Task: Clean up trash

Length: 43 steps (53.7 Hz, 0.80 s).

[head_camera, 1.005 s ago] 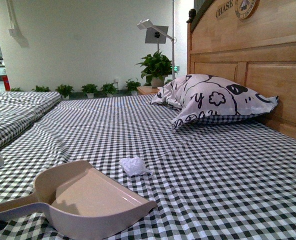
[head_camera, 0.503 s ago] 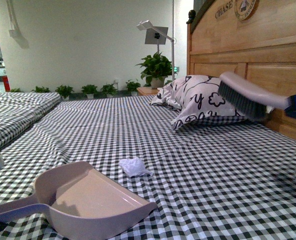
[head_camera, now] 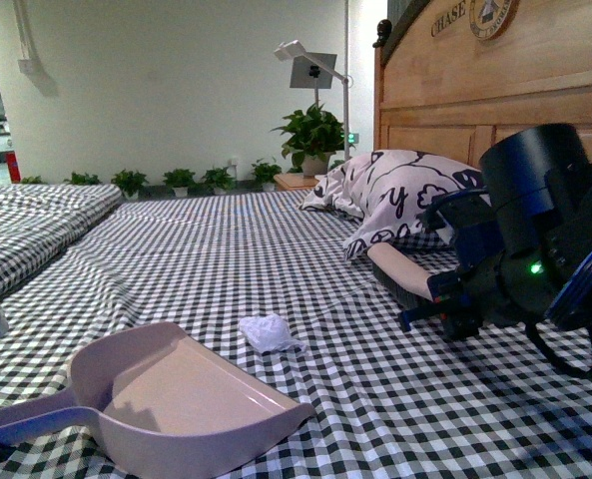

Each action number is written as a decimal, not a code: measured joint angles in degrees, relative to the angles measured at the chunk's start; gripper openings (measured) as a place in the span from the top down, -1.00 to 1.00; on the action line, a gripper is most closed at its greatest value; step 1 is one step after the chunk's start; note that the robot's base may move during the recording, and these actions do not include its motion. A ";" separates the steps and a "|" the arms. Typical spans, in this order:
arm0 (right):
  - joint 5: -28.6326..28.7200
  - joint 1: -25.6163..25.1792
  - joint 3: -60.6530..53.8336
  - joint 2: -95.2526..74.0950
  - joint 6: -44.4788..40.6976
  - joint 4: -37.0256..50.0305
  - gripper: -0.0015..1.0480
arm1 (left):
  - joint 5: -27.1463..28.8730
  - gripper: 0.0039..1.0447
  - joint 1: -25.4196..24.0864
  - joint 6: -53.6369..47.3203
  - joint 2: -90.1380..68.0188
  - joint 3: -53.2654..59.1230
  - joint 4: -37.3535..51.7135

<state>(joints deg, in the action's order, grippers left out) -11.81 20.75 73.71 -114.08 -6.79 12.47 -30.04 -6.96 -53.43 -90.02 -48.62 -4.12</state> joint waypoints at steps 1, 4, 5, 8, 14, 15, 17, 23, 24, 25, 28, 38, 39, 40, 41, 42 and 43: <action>-0.48 0.20 0.24 -0.57 0.00 0.17 0.58 | 0.00 0.45 0.02 0.00 0.00 0.00 0.00; -1.66 0.59 0.94 -2.10 0.02 0.28 0.58 | 0.00 0.45 0.02 0.00 0.00 0.00 0.00; -2.01 0.83 1.20 -2.73 0.02 0.26 0.58 | 0.00 0.45 0.00 0.00 0.00 0.00 0.00; -2.32 1.22 1.70 -3.89 -0.07 -0.04 0.58 | 0.00 0.45 0.00 0.00 0.00 0.00 0.00; -2.43 2.60 2.99 -6.01 -0.39 -2.03 0.58 | 0.02 0.45 0.02 -0.04 0.00 0.00 0.00; -2.25 3.15 3.39 -6.49 -0.39 -2.91 0.58 | 0.00 0.45 0.02 -0.04 0.00 0.00 0.00; -1.64 3.76 3.69 -6.99 -0.37 -3.78 0.58 | 0.00 0.45 0.00 -0.04 0.00 0.00 0.00; 5.33 5.03 3.96 -7.26 -0.92 -5.60 0.58 | 0.02 0.45 0.00 -0.11 0.00 0.00 0.00; 7.06 5.29 3.91 -7.13 -1.27 -5.68 0.58 | 0.02 0.45 0.00 -0.11 0.00 0.00 0.00; 7.91 5.35 3.85 -7.02 -1.53 -5.77 0.58 | 0.02 0.45 0.00 -0.11 0.00 0.00 0.00; 13.07 5.86 3.23 -6.16 -2.89 -6.64 0.58 | 0.00 0.45 0.00 -0.11 0.00 0.00 0.00; 38.03 5.16 -0.81 3.15 -11.50 -18.62 0.58 | 0.00 0.45 0.02 -0.13 0.00 0.00 0.00; 40.61 4.61 -0.83 4.33 -12.70 -20.55 0.58 | 0.00 0.45 0.02 -0.13 0.00 0.00 0.00; 42.84 3.98 -0.83 5.49 -14.05 -22.40 0.58 | 0.00 0.45 0.02 -0.13 0.00 0.00 0.00; 45.29 2.84 -0.81 7.17 -15.08 -24.81 0.58 | 0.00 0.45 0.00 -0.13 0.00 0.00 0.00; 46.14 1.97 -0.79 8.20 -15.78 -26.01 0.58 | 0.00 0.45 0.00 -0.13 0.00 0.00 0.00; 46.18 1.11 -0.72 9.05 -16.22 -26.71 0.58 | 0.00 0.45 0.00 -0.15 0.00 0.00 0.00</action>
<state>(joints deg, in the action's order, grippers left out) 34.37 21.87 72.99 -105.03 -23.00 -14.24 -30.04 -6.96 -53.58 -90.02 -48.62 -4.12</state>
